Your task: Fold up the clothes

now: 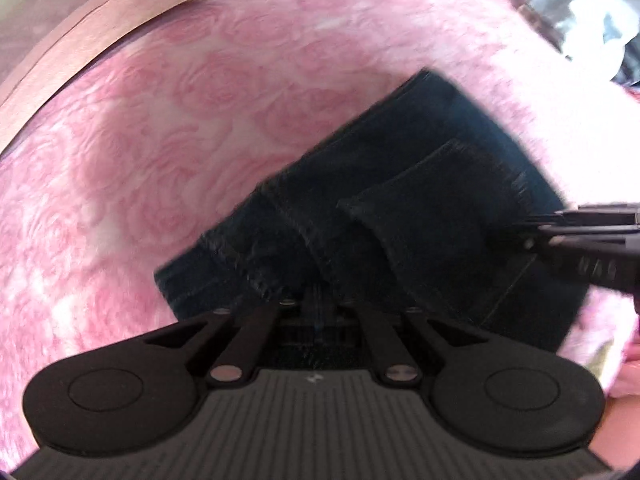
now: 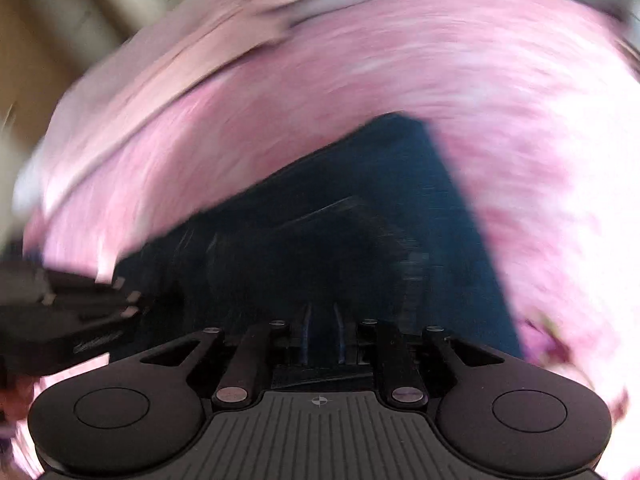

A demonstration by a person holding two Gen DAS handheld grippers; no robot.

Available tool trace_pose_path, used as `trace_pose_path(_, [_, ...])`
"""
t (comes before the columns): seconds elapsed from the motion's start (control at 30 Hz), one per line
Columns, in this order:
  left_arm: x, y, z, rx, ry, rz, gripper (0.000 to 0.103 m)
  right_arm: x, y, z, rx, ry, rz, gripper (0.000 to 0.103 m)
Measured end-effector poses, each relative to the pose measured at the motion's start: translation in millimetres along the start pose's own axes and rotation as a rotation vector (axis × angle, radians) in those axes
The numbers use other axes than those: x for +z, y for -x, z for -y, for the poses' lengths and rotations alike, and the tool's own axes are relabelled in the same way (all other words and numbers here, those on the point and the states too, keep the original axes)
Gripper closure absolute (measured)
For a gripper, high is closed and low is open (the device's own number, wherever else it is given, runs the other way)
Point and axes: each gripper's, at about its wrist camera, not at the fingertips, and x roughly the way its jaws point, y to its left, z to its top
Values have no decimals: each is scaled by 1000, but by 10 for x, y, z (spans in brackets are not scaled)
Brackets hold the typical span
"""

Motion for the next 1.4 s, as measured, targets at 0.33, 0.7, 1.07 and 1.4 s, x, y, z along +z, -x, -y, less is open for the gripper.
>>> trace_pose_path(0.33, [894, -130, -370, -282, -127, 101, 77, -579, 822, 915, -194, -806, 273, 40])
trace_pose_path(0.7, [1640, -1186, -110, -564, -95, -26, 78, -1059, 609, 830, -174, -1164, 451, 77])
trace_pose_path(1.07, [1862, -1519, 79, -721, -81, -40, 92, -1118, 648, 827, -208, -1197, 473, 96])
trace_pose_path(1.4, [1618, -1083, 106, -488, -308, 146, 84, -938, 691, 671, -343, -1042, 409, 88])
